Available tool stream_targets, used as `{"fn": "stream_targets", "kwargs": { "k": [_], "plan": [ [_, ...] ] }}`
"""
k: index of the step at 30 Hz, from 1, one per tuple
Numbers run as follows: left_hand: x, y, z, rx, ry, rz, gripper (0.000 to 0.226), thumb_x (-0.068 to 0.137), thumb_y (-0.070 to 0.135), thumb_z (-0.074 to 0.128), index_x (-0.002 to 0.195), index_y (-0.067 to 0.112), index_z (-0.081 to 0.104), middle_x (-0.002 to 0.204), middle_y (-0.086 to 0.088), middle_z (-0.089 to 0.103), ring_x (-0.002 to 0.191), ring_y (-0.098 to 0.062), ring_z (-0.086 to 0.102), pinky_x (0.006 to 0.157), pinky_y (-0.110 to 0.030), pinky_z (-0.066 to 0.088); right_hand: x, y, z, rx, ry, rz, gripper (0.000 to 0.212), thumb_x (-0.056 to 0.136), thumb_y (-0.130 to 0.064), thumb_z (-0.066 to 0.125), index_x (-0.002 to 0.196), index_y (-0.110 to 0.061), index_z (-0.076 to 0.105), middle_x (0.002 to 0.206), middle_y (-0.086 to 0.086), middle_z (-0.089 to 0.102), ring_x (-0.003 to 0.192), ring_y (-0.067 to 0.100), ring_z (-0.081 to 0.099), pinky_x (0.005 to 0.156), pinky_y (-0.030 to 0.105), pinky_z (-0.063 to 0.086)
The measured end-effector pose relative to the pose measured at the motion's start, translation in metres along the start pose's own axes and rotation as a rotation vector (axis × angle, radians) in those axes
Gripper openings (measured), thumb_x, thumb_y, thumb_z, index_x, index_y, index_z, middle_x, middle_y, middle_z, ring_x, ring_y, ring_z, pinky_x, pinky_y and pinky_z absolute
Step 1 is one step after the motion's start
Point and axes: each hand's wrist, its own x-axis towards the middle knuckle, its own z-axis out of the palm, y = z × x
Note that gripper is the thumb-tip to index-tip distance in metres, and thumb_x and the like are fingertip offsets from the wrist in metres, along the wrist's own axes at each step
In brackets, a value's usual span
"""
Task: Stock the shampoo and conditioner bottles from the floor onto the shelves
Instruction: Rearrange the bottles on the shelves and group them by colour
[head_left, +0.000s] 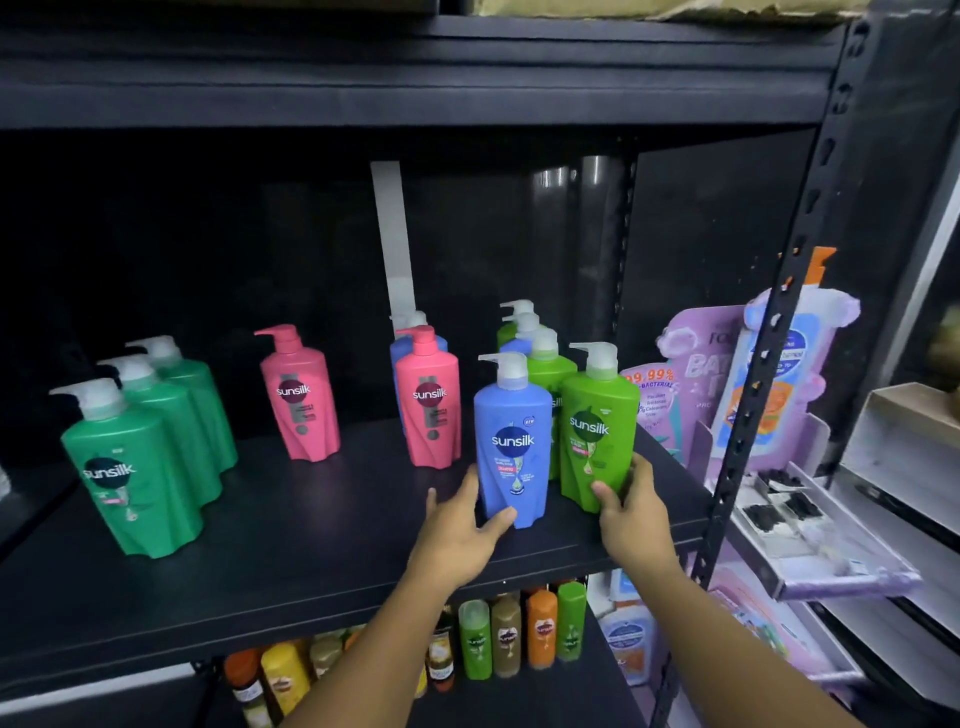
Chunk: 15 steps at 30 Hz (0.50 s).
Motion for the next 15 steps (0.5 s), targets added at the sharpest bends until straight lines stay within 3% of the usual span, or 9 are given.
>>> {"fn": "stream_targets", "kwargs": {
  "k": [3,8,12,15],
  "plan": [
    [0.001,-0.002,-0.001,-0.019,0.028,0.011,0.055,0.101,0.044,0.054,0.151,0.053,0.031,0.152,0.026,0.047,0.154,-0.023,0.027,0.128,-0.046,-0.001,0.000,0.000,0.001,0.011,0.031,0.003,0.050,0.101,-0.016,0.058,0.146,-0.015,0.036,0.117,0.006,0.065,0.103,0.030,0.060,0.083,0.037,0.046],
    [0.000,0.000,-0.005,-0.010,0.082,0.011,0.048,0.099,0.047,0.060,0.146,0.045,0.049,0.148,0.018,0.056,0.148,-0.012,0.037,0.128,-0.044,-0.005,-0.004,0.003,0.001,-0.063,0.053,-0.065,0.043,0.103,-0.018,0.055,0.142,-0.017,0.040,0.103,0.000,0.064,0.094,0.033,0.062,0.074,0.034,0.042],
    [-0.003,0.005,-0.006,-0.006,0.092,0.002,0.052,0.095,0.059,0.059,0.145,0.047,0.052,0.145,0.017,0.058,0.153,-0.013,0.026,0.128,-0.046,-0.006,0.000,0.009,0.003,-0.136,0.064,-0.070,0.044,0.103,-0.030,0.053,0.143,-0.012,0.045,0.103,0.004,0.069,0.094,0.035,0.065,0.072,0.035,0.044],
    [-0.005,0.007,-0.006,0.022,0.081,-0.045,0.060,0.095,0.066,0.055,0.150,0.044,0.048,0.155,0.003,0.050,0.156,-0.017,0.019,0.128,-0.047,-0.004,0.003,0.014,0.004,-0.164,0.083,-0.053,0.050,0.102,-0.035,0.054,0.144,-0.009,0.046,0.110,0.009,0.071,0.100,0.035,0.065,0.078,0.037,0.049]
  ]
}}
